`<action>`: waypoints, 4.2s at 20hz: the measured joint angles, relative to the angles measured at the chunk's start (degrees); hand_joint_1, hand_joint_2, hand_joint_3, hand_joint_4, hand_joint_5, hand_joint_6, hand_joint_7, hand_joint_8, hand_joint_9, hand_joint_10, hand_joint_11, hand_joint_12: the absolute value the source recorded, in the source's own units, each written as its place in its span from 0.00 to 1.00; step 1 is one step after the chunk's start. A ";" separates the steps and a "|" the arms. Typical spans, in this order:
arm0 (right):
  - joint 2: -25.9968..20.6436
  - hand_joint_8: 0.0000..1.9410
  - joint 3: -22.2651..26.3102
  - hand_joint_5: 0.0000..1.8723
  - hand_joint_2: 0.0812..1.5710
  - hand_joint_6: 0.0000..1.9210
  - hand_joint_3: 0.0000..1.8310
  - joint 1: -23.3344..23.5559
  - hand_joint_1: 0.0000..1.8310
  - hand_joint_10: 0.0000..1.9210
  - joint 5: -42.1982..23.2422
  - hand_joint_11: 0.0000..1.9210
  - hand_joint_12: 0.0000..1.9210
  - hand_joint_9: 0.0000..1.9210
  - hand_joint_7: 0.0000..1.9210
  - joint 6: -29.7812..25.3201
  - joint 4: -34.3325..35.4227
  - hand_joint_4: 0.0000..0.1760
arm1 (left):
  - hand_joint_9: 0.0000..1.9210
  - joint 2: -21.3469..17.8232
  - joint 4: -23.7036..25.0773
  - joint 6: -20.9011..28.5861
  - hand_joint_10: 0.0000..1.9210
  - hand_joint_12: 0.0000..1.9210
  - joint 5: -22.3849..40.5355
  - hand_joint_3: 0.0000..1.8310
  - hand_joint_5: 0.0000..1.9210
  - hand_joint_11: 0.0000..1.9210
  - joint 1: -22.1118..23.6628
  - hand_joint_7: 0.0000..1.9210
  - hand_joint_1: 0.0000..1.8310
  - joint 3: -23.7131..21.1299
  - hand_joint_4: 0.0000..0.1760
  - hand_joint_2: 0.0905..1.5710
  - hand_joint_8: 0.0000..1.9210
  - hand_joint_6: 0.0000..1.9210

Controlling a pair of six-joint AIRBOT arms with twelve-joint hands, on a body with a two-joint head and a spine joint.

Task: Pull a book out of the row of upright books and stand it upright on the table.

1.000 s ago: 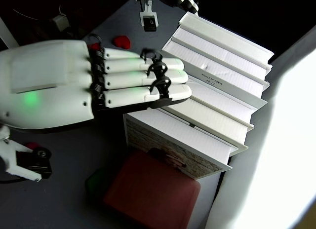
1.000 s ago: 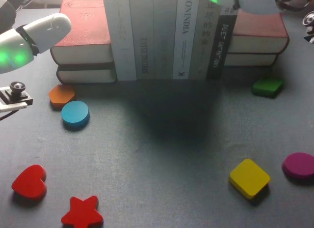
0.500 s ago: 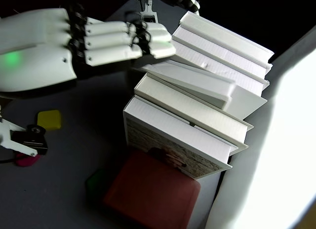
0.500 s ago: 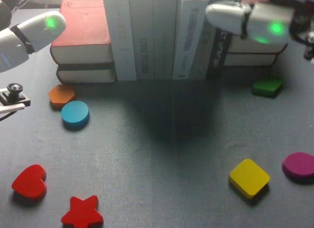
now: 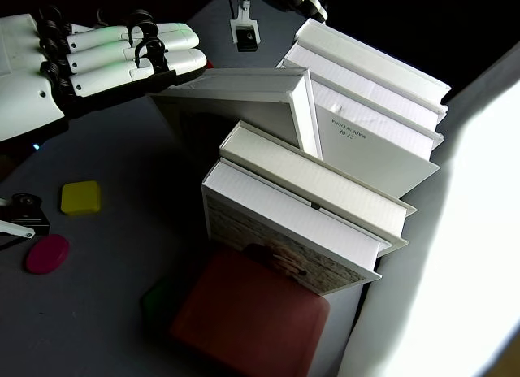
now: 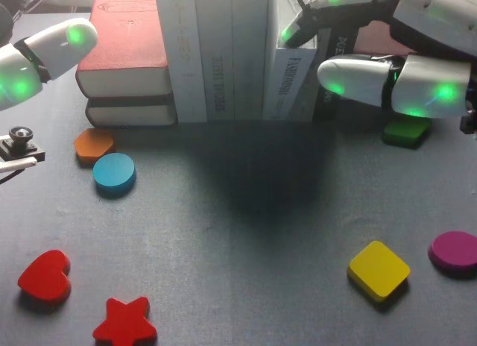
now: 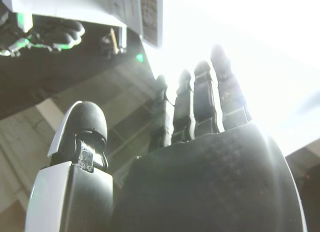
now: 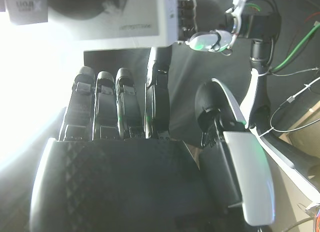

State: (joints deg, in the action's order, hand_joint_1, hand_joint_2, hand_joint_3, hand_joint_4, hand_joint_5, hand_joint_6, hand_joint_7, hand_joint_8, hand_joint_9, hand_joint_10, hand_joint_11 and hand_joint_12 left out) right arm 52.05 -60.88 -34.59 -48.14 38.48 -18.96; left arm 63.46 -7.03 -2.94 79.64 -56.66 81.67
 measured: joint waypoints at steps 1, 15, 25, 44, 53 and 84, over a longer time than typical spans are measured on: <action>0.00 0.00 -0.02 0.29 0.89 0.35 0.00 -0.66 0.07 0.00 -0.46 0.00 0.00 0.00 0.06 -0.48 0.02 0.00 | 0.06 0.02 0.11 0.02 0.00 0.33 -0.15 0.00 0.13 0.00 0.00 0.07 0.24 0.07 0.00 0.85 0.00 0.00; -1.77 0.00 -1.90 0.00 0.69 0.00 0.00 8.52 0.59 0.00 9.97 0.00 0.00 0.00 0.00 -1.57 -13.27 0.63 | 0.07 2.82 -1.01 0.87 0.00 0.50 -0.90 0.00 0.13 0.00 -0.72 0.09 0.19 2.32 0.16 0.85 0.00 0.00; 0.98 0.00 2.45 0.00 0.67 0.00 0.00 25.51 0.65 0.00 33.05 0.01 0.01 0.01 0.00 -14.80 -59.21 0.47 | 0.07 4.31 -1.62 1.70 0.00 0.46 -3.10 0.00 0.13 0.00 -0.76 0.09 0.18 3.91 0.03 0.85 0.00 0.00; 1.68 0.79 5.92 0.47 0.77 0.58 0.00 31.19 0.64 0.94 17.79 0.14 1.00 0.19 0.36 -39.17 -89.20 0.00 | 0.03 5.35 -3.06 2.38 0.00 0.44 -2.86 0.00 0.09 0.00 -0.83 0.05 0.17 4.87 0.32 0.84 0.00 0.00; -3.26 0.81 8.22 0.41 0.78 0.62 0.00 35.98 0.64 0.94 4.98 0.04 1.00 0.15 0.38 -47.30 -90.23 0.00 | 0.03 5.68 -2.84 2.38 0.00 0.39 -2.93 0.00 0.11 0.00 -0.83 0.06 0.19 5.05 0.12 0.84 0.00 0.00; 11.54 0.44 -10.60 0.37 0.65 0.47 0.00 36.06 0.63 0.60 -0.22 0.06 0.93 0.17 0.30 -70.20 -93.57 0.00 | 0.09 8.63 -3.02 3.50 0.01 0.62 -4.26 0.00 0.11 0.00 -0.70 0.06 0.28 7.82 0.04 0.85 0.01 0.00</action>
State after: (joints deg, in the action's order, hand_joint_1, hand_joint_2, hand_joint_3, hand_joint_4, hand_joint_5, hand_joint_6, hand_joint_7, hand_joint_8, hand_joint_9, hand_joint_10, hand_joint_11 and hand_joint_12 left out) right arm 63.59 -71.48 1.48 -48.36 -31.73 -112.53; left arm 72.10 -10.04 0.56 75.37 -57.36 89.49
